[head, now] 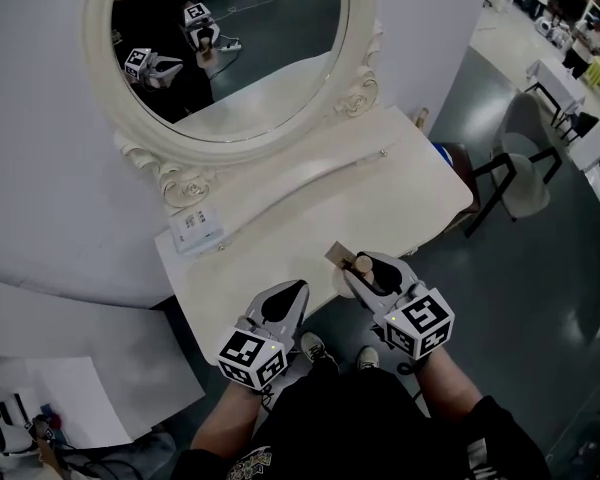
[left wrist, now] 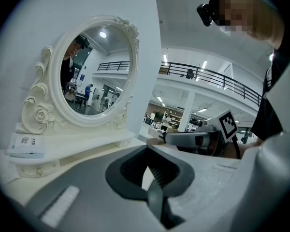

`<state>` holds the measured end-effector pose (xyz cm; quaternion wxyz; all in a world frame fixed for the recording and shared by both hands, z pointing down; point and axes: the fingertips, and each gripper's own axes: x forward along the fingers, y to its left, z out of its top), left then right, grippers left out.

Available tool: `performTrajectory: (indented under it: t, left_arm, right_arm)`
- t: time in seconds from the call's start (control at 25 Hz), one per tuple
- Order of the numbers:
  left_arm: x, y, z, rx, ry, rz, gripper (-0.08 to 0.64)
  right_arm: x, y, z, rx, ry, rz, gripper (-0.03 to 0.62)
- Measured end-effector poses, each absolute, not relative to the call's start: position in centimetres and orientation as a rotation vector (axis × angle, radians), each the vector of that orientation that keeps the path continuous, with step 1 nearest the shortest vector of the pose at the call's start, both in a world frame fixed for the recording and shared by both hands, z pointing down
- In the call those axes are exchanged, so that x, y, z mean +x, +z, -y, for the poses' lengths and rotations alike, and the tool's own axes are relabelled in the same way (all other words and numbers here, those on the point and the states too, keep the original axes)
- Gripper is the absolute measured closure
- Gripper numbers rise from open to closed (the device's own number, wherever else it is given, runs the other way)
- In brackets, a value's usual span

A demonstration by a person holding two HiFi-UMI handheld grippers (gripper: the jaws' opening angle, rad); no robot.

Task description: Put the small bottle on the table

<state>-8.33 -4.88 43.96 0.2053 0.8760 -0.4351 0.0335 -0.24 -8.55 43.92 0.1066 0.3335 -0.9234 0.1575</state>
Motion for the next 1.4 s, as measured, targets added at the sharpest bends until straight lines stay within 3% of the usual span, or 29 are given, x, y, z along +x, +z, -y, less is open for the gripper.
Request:
performTrajectory:
  t: [1.4]
  left_arm:
    - [-15.4,43.5,6.9,2.413,0.043,1.337,0.56]
  right_arm:
    - [-8.0,43.7,11.3,0.851,0.419,2.764,0.425]
